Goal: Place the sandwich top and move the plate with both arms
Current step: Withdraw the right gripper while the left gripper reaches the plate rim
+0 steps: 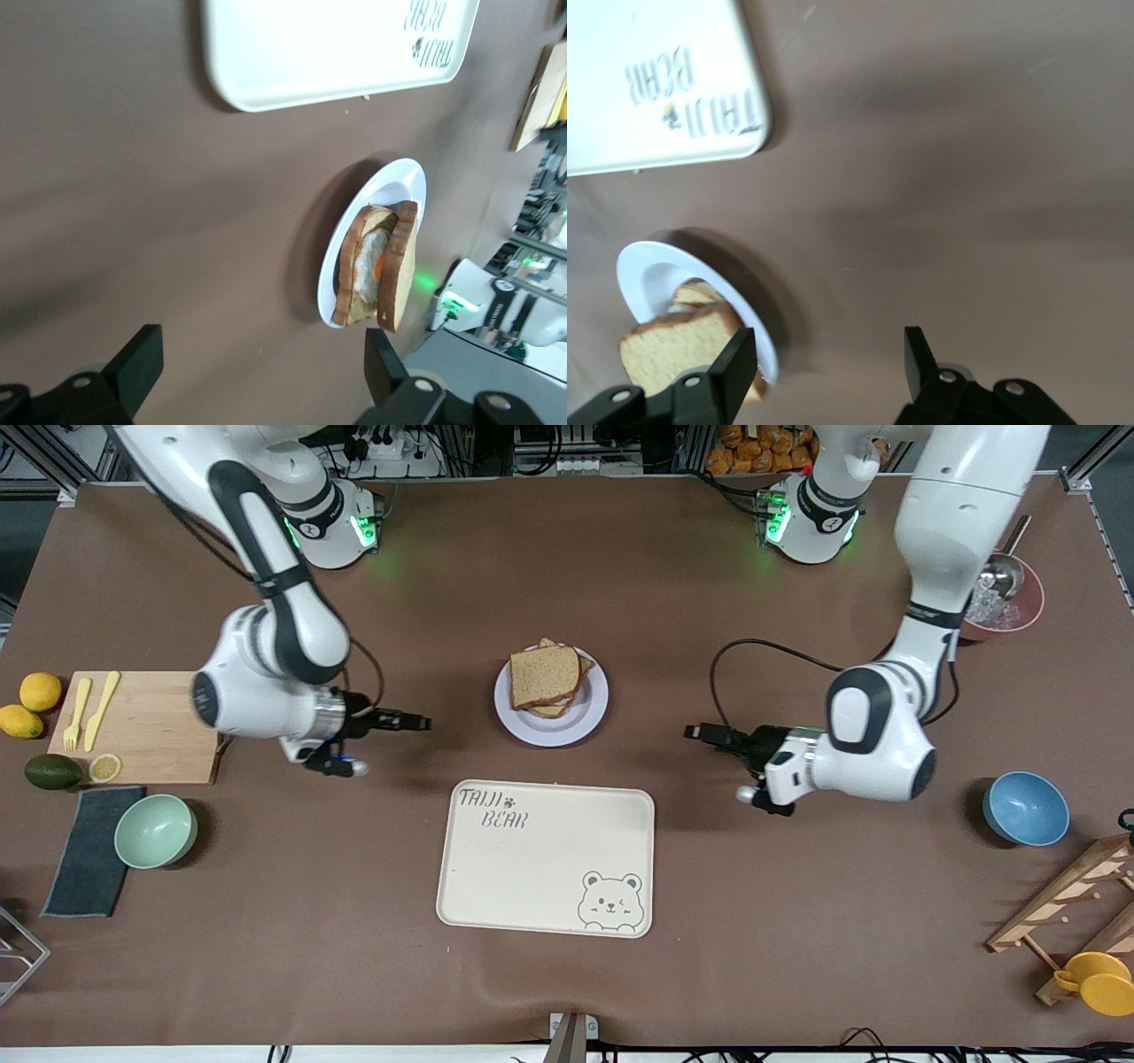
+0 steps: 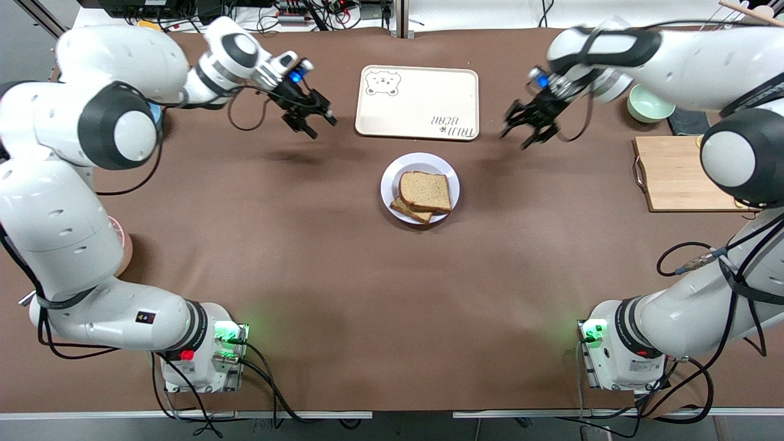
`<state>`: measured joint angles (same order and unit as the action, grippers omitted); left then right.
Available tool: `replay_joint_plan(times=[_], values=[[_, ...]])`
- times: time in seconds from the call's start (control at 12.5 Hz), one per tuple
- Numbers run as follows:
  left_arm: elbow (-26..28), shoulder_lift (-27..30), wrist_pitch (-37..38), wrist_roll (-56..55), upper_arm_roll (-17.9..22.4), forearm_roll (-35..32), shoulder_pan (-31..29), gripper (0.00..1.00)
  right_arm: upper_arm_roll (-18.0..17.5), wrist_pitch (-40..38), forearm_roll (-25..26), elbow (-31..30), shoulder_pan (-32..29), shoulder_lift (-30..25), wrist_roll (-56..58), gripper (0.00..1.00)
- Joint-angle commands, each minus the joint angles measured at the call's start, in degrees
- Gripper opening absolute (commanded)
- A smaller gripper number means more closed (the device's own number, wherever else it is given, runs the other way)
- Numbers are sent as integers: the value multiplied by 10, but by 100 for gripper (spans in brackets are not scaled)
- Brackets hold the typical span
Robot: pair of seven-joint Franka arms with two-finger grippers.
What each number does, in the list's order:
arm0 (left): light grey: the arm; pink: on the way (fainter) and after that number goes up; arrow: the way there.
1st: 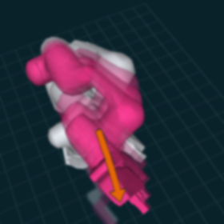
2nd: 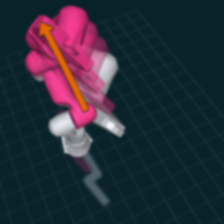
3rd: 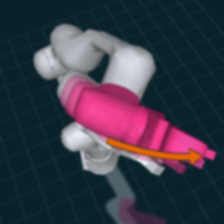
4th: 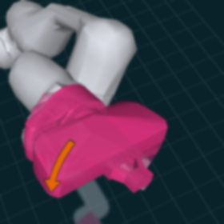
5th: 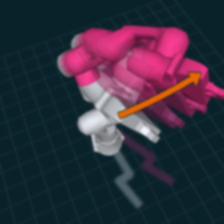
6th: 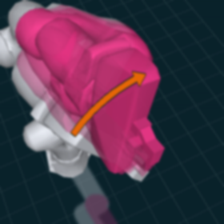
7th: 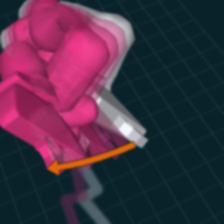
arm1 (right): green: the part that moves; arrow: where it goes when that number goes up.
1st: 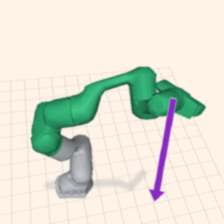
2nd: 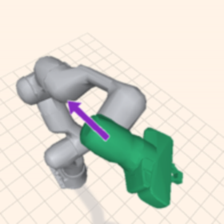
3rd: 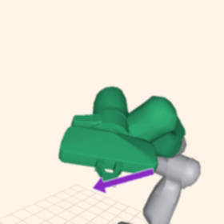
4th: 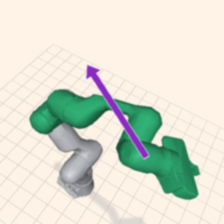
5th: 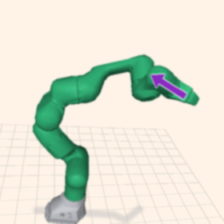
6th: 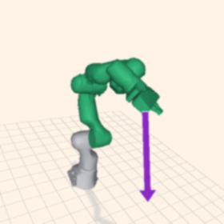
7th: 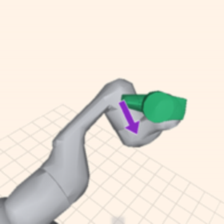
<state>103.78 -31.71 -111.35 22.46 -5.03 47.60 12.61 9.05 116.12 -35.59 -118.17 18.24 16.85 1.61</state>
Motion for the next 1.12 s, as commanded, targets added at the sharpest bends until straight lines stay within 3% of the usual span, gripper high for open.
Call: replay_joint_plan(times=[0.0, 0.16, 0.4, 0.48, 0.56, 0.72, 0.88, 1.04], values=[[-1, -12, -34, 7, 5, 39, 41, 100, 41, -92, 99, 61, -2, -5, -5, 76], [-2, -19, -65, 8, 5, 64, 83, 100, 64, -137, 135, 95, -2, -8, -4, 76], [12, -17, -66, 14, -12, 72, 101, 100, 98, -180, 197, 156, -6, -6, 2, 82], [13, -13, -67, 16, -29, 72, 97, 100, 109, -185, 200, 177, -17, 0, 1, 94], [13, -16, -67, 39, -32, 74, 96, 100, 112, -188, 202, 185, -36, 0, 8, 100], [14, -33, -68, 97, -31, 106, 97, 100, 110, -191, 206, 191, -69, -2, 42, 100], [15, -47, -77, 121, -31, 122, 98, 100, 78, -212, 213, 203, -128, -13, 90, 100], [21, -60, -104, 174, -31, 183, 104, 100, 47, -243, 267, 264, -169, -21, 101, 100]])
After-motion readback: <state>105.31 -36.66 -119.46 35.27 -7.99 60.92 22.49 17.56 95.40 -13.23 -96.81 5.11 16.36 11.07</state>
